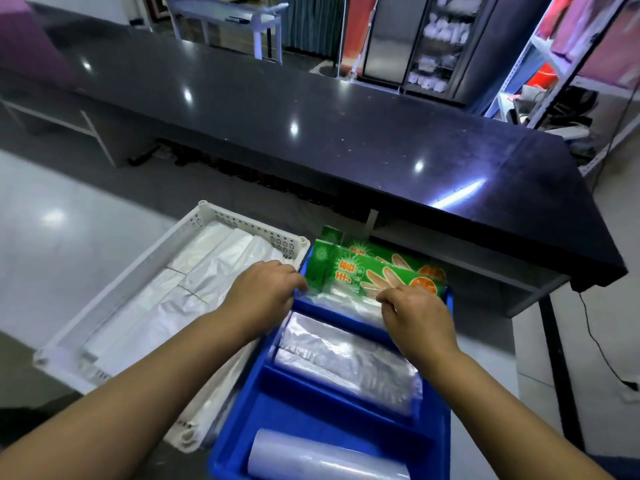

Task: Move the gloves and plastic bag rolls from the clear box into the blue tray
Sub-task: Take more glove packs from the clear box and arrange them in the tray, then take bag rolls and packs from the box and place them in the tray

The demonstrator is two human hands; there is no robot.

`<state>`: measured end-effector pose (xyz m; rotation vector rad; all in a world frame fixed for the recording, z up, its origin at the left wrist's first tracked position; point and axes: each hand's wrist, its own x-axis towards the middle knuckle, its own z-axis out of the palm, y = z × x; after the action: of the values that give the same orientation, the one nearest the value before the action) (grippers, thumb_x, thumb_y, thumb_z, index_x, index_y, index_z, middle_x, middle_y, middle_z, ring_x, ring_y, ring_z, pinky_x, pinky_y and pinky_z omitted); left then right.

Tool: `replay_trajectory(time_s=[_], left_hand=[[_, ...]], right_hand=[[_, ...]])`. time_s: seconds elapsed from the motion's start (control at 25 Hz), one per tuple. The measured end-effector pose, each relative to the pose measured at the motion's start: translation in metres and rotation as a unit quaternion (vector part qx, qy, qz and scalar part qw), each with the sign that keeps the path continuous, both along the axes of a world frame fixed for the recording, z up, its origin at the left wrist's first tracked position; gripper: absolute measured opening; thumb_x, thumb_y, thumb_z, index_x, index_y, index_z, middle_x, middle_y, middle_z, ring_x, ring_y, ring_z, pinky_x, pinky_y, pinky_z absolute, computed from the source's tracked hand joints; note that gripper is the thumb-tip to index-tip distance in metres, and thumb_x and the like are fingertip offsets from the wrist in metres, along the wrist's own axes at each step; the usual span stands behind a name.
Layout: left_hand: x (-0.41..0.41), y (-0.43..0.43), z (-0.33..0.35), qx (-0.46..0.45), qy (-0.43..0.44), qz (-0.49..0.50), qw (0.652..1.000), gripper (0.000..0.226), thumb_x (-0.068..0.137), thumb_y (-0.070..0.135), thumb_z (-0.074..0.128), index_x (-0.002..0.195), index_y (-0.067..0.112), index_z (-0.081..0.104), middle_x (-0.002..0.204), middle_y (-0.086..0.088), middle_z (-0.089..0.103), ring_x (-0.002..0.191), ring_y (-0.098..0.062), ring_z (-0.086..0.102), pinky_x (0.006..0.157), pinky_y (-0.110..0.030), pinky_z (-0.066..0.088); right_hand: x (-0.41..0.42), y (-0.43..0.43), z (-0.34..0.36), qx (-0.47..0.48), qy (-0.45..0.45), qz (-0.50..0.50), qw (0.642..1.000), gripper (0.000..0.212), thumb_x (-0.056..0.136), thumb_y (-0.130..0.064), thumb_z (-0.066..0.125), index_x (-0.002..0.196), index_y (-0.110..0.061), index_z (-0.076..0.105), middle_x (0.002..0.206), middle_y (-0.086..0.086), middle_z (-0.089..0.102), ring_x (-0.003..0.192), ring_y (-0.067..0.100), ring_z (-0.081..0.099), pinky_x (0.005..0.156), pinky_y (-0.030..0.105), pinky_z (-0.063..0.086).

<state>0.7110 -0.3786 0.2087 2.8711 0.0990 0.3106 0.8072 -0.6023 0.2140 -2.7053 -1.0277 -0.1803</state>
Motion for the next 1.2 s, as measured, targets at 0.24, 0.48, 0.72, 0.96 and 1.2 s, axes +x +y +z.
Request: replay_trajectory(time_s=[0.24,0.48,0.72,0.96,1.2], left_hand=[[-0.090,0.044,0.017,-0.006,-0.043,0.073,0.996,0.025,0.090,0.022,0.046,0.104,0.023,0.066,0.102,0.003,0.069,0.092,-0.023,0.062,0.067,-0.029,0.044],[-0.259,0.102,0.020,-0.010,-0.020,0.165,0.986,0.015,0.085,0.025,0.056,0.091,0.021,0.070,0.088,0.001,0.070,0.083,-0.024,0.064,0.066,-0.034,0.052],[-0.458,0.166,-0.002,-0.029,0.011,0.295,0.955,0.017,0.085,0.028,0.056,0.086,0.016,0.069,0.085,-0.007,0.069,0.083,-0.029,0.064,0.068,-0.038,0.052],[-0.616,0.199,-0.035,-0.077,0.062,0.475,0.874,0.023,0.089,0.035,0.047,0.096,0.023,0.065,0.100,0.001,0.067,0.094,-0.023,0.059,0.072,-0.034,0.045],[-0.689,0.225,-0.077,-0.161,0.063,0.579,0.797,0.022,0.090,0.034,0.048,0.100,0.029,0.067,0.102,0.005,0.068,0.091,-0.016,0.060,0.068,-0.028,0.044]], right_hand=[[-0.060,0.065,0.031,-0.005,-0.041,0.064,0.997,0.022,0.088,-0.017,0.051,0.091,-0.017,0.072,0.087,0.005,0.074,0.080,0.028,0.064,0.064,0.034,0.047],[-0.192,0.183,0.038,0.025,-0.005,0.172,0.985,0.024,0.089,-0.022,0.046,0.101,-0.023,0.068,0.099,0.000,0.073,0.094,0.027,0.064,0.070,0.034,0.051],[-0.353,0.296,0.016,0.001,0.028,0.289,0.957,0.024,0.090,-0.026,0.045,0.096,-0.022,0.067,0.095,-0.003,0.072,0.088,0.023,0.064,0.068,0.034,0.053],[-0.480,0.370,-0.023,-0.060,0.094,0.377,0.920,0.024,0.091,-0.030,0.045,0.094,-0.020,0.066,0.095,0.000,0.071,0.087,0.020,0.065,0.074,0.038,0.053],[-0.531,0.438,-0.070,-0.142,0.128,0.398,0.897,0.026,0.091,-0.032,0.044,0.081,-0.017,0.064,0.080,0.000,0.069,0.073,0.020,0.064,0.066,0.039,0.054]])
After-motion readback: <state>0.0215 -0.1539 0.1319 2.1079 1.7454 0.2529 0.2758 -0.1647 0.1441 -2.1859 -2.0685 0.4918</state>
